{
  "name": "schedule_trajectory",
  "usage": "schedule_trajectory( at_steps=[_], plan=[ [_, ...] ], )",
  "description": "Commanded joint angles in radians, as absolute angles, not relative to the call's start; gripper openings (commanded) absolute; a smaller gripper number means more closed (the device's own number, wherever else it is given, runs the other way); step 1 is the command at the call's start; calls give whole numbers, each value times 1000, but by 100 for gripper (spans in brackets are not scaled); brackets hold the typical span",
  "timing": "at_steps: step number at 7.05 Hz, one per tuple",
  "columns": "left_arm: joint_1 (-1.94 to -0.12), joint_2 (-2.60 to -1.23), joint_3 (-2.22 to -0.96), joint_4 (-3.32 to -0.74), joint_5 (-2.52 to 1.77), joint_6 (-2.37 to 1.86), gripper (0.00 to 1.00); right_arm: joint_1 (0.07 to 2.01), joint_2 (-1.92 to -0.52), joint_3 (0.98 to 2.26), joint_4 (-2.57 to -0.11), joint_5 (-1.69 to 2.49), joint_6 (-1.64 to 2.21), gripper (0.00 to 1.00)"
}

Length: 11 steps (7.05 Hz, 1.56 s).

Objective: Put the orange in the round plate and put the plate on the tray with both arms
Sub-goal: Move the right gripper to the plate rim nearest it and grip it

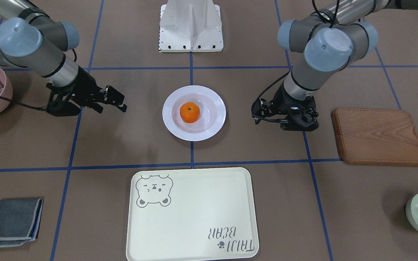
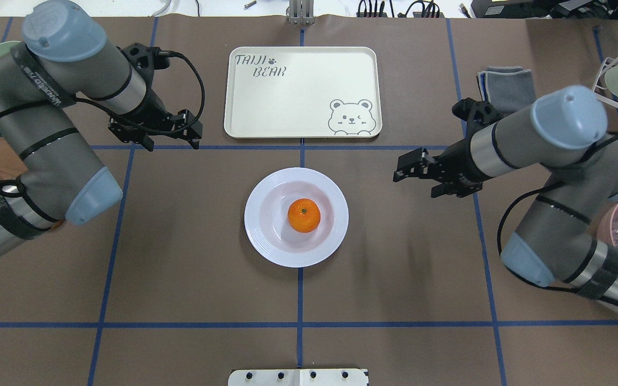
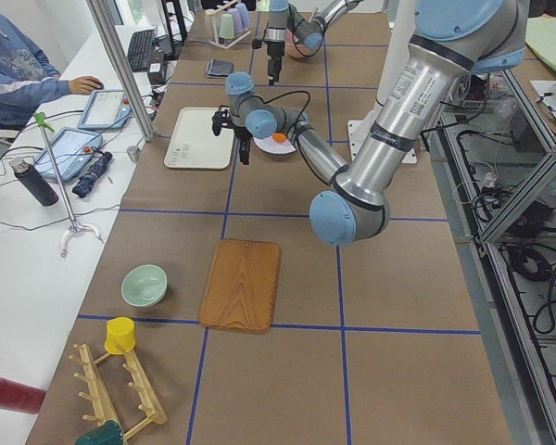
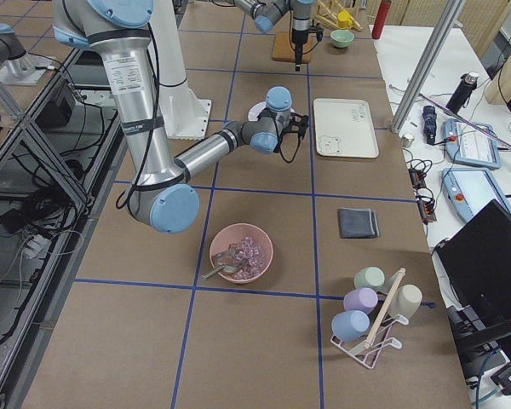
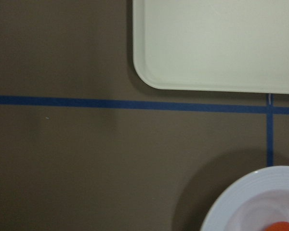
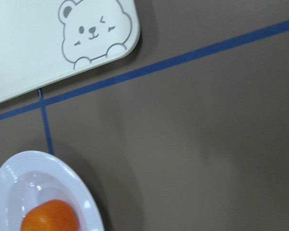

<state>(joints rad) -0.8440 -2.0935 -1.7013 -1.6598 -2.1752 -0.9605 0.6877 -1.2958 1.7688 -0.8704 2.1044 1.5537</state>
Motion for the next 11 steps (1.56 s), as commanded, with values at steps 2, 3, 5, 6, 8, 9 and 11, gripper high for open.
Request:
schedule_trajectory(
  at_steps=[2,3,5,6,8,9,11],
  plan=[
    [-858,-2074,-1697,-1663,-2177,-928,99,543,-1289,1648,-476,1916,1828,100],
    [-854,-2074,-1694,-1663,-2177,-928,99,516,-1290,1622,-401,1849,1883,100],
    [-853,-2075,-1687,-1663,-2174,-928,99,447,-1287,1568,-284,1731,1905,99],
    [-854,-2074,-1689,-1664,-2174,-927,99,421,-1254,1539,-282,1711,1905,99],
    [-854,-2072,-1689,-1664,-2174,-927,99,394,-1223,1488,-278,1684,1904,99],
    [-854,-2072,-1689,-1664,-2174,-927,99,391,-1221,1483,-278,1678,1904,98],
    [-856,-2071,-1690,-1664,-2174,-928,99,388,-1195,1467,-281,1629,1905,91]
  ],
)
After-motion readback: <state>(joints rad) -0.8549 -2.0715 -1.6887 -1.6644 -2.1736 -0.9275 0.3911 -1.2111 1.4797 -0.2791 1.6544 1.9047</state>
